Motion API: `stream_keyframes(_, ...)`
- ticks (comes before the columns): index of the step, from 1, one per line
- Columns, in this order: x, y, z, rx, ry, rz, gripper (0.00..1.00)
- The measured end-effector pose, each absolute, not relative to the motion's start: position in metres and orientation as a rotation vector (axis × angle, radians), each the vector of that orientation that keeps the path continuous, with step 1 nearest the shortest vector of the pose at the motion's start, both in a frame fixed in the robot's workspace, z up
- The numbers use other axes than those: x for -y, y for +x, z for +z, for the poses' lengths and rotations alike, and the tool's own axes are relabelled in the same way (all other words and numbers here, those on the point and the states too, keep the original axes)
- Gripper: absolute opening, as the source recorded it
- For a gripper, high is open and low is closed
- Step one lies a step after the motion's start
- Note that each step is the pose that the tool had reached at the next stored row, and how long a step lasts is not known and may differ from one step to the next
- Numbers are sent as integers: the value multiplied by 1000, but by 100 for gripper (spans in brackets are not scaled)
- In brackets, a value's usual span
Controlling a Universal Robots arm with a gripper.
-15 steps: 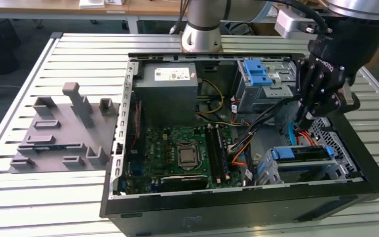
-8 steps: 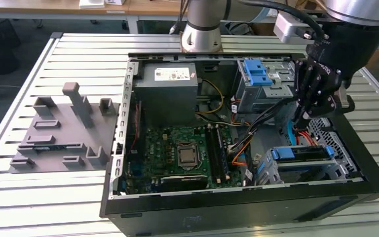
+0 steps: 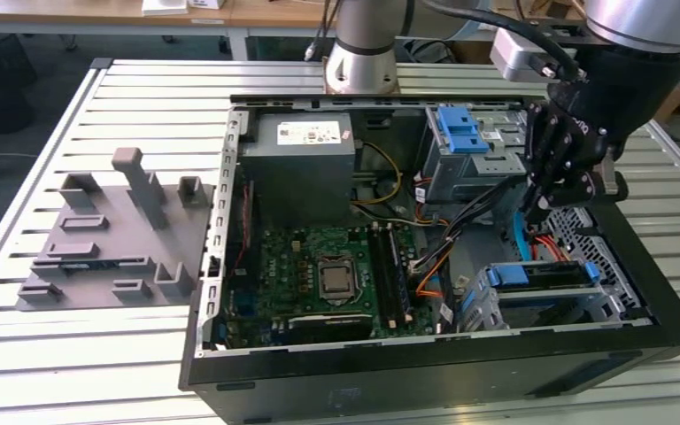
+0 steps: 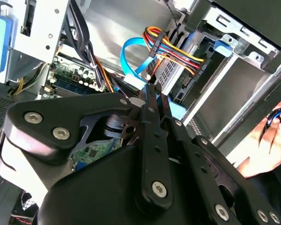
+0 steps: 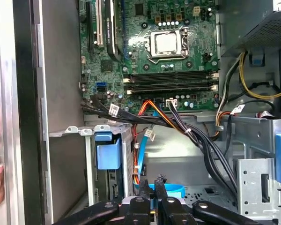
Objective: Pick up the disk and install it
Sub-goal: 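Insert the second disk wire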
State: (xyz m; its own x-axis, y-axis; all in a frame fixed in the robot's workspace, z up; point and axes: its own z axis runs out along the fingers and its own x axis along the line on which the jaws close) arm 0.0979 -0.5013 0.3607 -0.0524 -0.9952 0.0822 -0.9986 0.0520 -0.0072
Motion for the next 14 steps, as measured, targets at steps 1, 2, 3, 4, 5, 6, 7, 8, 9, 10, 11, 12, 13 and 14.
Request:
stream_keyframes(1,502,98,360,2238,2124,96,16)
stream_keyframes(2,503,98,359,2238,2124,96,16)
stream_keyframes(3,505,98,358,2238,2124,96,16)
stream_keyframes(4,506,98,356,2238,2124,96,16)
stream_keyframes(5,508,98,355,2239,2125,95,16)
stream_keyframes(6,509,98,353,2239,2125,94,16)
stream_keyframes(7,511,98,352,2240,2126,93,16)
stream_keyframes(8,512,98,351,2242,2127,90,16)
stream_keyframes(9,513,98,350,2245,2131,83,16)
stream_keyframes(10,513,98,350,2249,2135,73,16)
stream_keyframes(11,514,98,350,2256,2142,59,16)
stream_keyframes(12,515,98,350,2262,2147,46,16)
stream_keyframes(13,515,98,349,2266,2151,38,16)
stream_keyframes(14,516,98,349,2267,2152,39,16)
